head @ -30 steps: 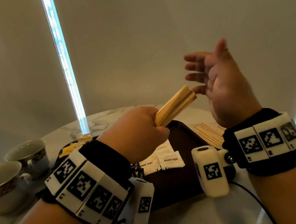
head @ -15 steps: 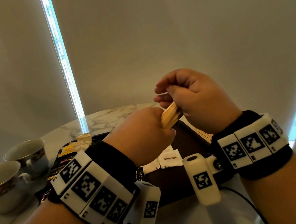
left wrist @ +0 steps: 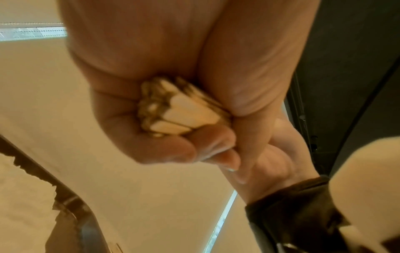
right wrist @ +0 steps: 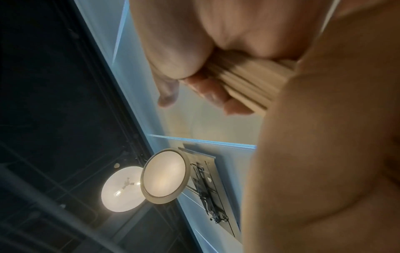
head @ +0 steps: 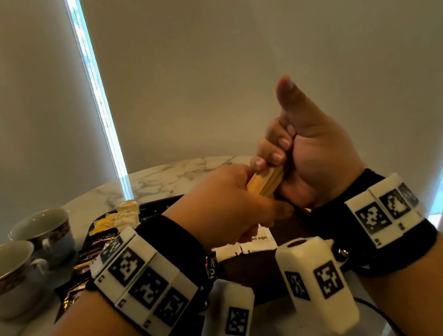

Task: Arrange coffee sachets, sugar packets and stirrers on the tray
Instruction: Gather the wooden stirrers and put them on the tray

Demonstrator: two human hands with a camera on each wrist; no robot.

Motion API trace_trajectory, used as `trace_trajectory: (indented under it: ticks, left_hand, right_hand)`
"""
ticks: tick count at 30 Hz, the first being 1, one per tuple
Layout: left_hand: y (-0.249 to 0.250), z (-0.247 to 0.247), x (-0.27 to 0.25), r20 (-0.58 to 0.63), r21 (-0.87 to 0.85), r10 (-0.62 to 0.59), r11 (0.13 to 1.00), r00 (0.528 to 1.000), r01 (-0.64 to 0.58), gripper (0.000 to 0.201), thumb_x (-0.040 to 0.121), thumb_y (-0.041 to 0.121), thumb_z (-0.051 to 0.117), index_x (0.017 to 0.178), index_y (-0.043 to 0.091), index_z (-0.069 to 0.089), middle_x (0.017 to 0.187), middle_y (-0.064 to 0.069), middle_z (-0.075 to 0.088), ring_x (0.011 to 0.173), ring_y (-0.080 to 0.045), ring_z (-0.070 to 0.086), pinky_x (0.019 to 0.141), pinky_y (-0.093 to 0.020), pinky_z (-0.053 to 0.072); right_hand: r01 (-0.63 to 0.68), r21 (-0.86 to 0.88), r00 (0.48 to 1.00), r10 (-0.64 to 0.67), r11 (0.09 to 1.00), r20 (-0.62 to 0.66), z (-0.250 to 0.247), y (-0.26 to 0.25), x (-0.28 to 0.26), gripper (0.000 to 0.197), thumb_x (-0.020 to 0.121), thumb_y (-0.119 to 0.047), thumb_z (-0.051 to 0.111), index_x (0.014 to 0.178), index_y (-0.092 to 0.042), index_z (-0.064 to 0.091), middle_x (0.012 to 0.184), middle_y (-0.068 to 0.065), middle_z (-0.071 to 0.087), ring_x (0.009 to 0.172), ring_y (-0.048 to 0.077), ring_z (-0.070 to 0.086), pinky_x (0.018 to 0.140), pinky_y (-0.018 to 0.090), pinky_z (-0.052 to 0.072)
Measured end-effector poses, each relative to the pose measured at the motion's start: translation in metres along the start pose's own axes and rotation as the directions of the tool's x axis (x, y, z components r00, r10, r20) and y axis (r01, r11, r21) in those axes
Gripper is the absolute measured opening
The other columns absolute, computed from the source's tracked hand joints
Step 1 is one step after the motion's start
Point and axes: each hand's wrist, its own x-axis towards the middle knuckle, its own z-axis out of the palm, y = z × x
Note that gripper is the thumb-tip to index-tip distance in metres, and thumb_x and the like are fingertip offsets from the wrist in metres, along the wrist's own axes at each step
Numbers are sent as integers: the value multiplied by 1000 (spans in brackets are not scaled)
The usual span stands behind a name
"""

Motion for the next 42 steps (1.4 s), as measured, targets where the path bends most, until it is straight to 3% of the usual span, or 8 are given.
trace_trajectory:
  ticks: [3, 7, 10, 15, 25, 30, 37, 42]
  left_hand:
    - [-5, -5, 1, 11, -312, 86, 947, 996, -78, 62, 55, 35, 90, 108, 16, 64, 88, -7, 71, 69, -19, 67, 67, -36, 56]
    - [-9, -13, 5, -100, -838, 8, 538, 995, -88, 77, 68, 61, 69, 123, 7, 58, 119, -20, 71, 103, -32, 70, 86, -46, 55]
    - [-10, -11, 8, -94, -929, -2, 361, 996, -87, 101, 74, 78, 45, 138, 1, 50, 139, -28, 57, 130, -43, 55, 114, -60, 33]
    - [-5, -1, 9, -96, -952, 33, 288, 995, -102, 120, 79, 90, 32, 145, -9, 41, 138, -32, 57, 135, -46, 49, 122, -60, 21]
    - [-4, -14, 8, -160, -920, -56, 371, 986, -128, 102, 94, 78, 28, 135, -12, 50, 124, -33, 65, 120, -45, 63, 118, -61, 31]
    - [4, -15, 2, -114, -887, -13, 453, 993, -96, 99, 94, 77, 22, 140, -6, 50, 129, -29, 65, 124, -42, 61, 118, -58, 31]
    - [10, -13, -3, -163, -867, -47, 483, 986, -120, 98, 92, 78, 23, 147, 0, 41, 140, -27, 56, 133, -40, 51, 119, -60, 20]
    - [19, -5, -6, -268, -832, -90, 524, 959, -183, 85, 98, 72, 27, 128, -2, 60, 123, -24, 67, 112, -36, 68, 102, -50, 45]
  right_hand:
    - [91, -23, 994, -92, 996, -57, -2, -12, 1, 46, 77, -43, 74, 61, -17, 40, 47, -2, 33, 39, 15, 36, 49, 29, 40]
    - [317, -52, 937, -321, 947, -135, -1, -37, -5, 46, 90, -38, 67, 59, -18, 40, 47, -3, 34, 38, 15, 37, 49, 31, 42]
    - [457, -44, 876, -458, 888, -148, 6, -37, -10, 50, 97, -35, 62, 59, -16, 36, 46, -1, 34, 37, 18, 36, 51, 33, 43]
    - [468, -55, 884, -467, 882, 24, 17, -16, -10, 48, 85, -32, 74, 53, -13, 43, 44, 2, 42, 38, 19, 43, 53, 35, 47]
    - [440, -71, 879, -413, 895, 240, 18, -10, -7, 44, 72, -38, 80, 53, -12, 51, 48, 4, 52, 44, 23, 55, 63, 43, 55]
    - [438, -43, 899, -439, 898, 2, 14, -17, -5, 47, 97, -14, 55, 51, -14, 44, 43, 1, 38, 37, 20, 43, 55, 38, 49]
    - [400, 42, 911, -391, 916, -132, 4, -33, -4, 43, 98, -21, 51, 59, -16, 35, 48, -2, 33, 41, 17, 38, 55, 33, 48]
    - [367, -3, 928, -367, 930, -65, 9, -17, -3, 44, 98, -19, 50, 55, -17, 42, 48, -1, 38, 42, 18, 42, 58, 37, 52]
